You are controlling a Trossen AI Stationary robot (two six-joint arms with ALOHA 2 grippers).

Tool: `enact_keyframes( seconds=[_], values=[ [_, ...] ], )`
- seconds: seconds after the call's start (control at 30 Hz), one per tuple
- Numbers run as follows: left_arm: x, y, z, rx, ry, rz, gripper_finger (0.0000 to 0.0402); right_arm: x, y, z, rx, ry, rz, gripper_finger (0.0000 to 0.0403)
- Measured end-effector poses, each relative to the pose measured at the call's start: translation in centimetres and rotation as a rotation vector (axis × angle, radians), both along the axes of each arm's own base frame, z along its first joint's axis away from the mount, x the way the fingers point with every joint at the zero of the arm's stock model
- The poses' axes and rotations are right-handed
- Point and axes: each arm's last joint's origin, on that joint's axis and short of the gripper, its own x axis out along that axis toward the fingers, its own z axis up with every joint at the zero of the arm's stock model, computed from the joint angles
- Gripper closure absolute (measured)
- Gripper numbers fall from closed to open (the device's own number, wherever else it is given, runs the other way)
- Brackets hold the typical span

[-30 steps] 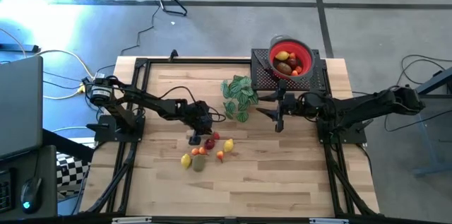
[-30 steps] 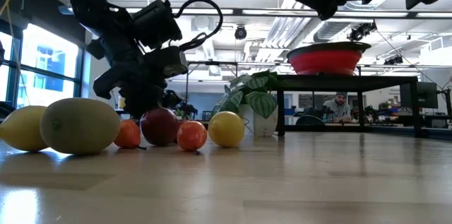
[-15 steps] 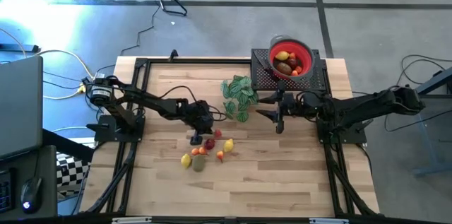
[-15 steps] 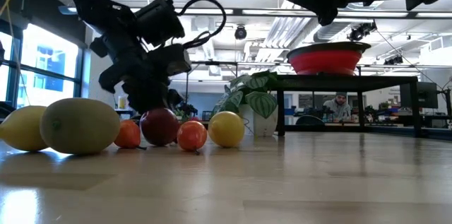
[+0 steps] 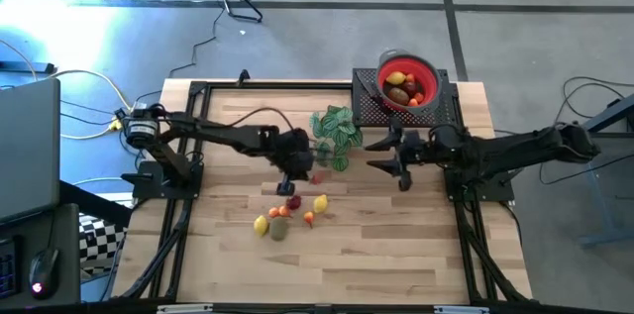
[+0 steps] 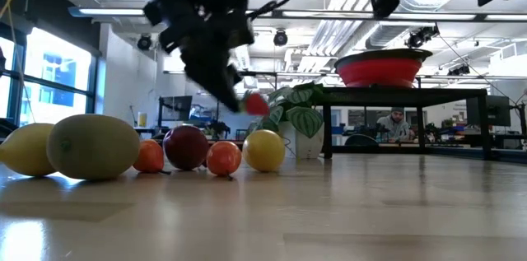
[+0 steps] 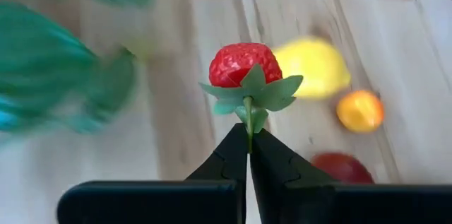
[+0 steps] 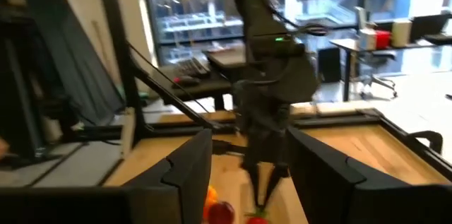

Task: Pick & Place Fruit
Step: Put the strawberry into the red colander

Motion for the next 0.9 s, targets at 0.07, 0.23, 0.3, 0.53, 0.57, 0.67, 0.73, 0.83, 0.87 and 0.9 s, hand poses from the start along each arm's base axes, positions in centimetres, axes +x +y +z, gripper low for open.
enact_keyframes(
  seconds=[0.07,0.23,0.3,0.53,0.57,0.67,0.73,0.83,0.87,0.9],
  values=[
    [0.5,1.0,1.4,0.007,-0.017,0.025,0.04,-0.6,0.1,0.5,-0.002,-0.019,0.032,0.0231],
    [1.4,3.7,5.3,0.034,-0.082,0.064,0.0401,-2.8,0.2,1.5,-0.005,-0.038,0.076,0.0231],
    [1.7,4.7,7.1,0.041,-0.132,0.075,0.0401,-3.6,0.2,1.8,-0.006,-0.042,0.075,0.0231],
    [2.4,7.1,13.1,0.072,-0.326,0.12,0.0401,-5.7,0.2,2.8,-0.011,-0.102,0.069,0.0231],
    [2.5,7.4,13.8,0.079,-0.359,0.128,0.0401,-5.9,0.2,2.9,-0.013,-0.112,0.067,0.0231],
    [2.9,7.8,15.6,0.092,-0.468,0.157,0.0401,-6.5,0.2,3.3,-0.023,-0.142,0.047,0.0231],
    [3.1,7.9,16.6,0.095,-0.541,0.182,0.0401,-6.7,0.1,3.4,-0.039,-0.155,0.007,0.0231],
    [3.3,8.3,17.3,0.106,-0.615,0.216,0.0401,-7.1,-0.1,3.6,-0.07,-0.177,-0.051,0.0231],
    [3.3,8.3,17.5,0.112,-0.628,0.23,0.0401,-7.2,-0.1,3.7,-0.08,-0.182,-0.068,0.0231],
    [3.5,8.4,17.4,0.12,-0.637,0.24,0.0401,-7.2,-0.1,3.7,-0.086,-0.186,-0.08,0.0231]
  ],
)
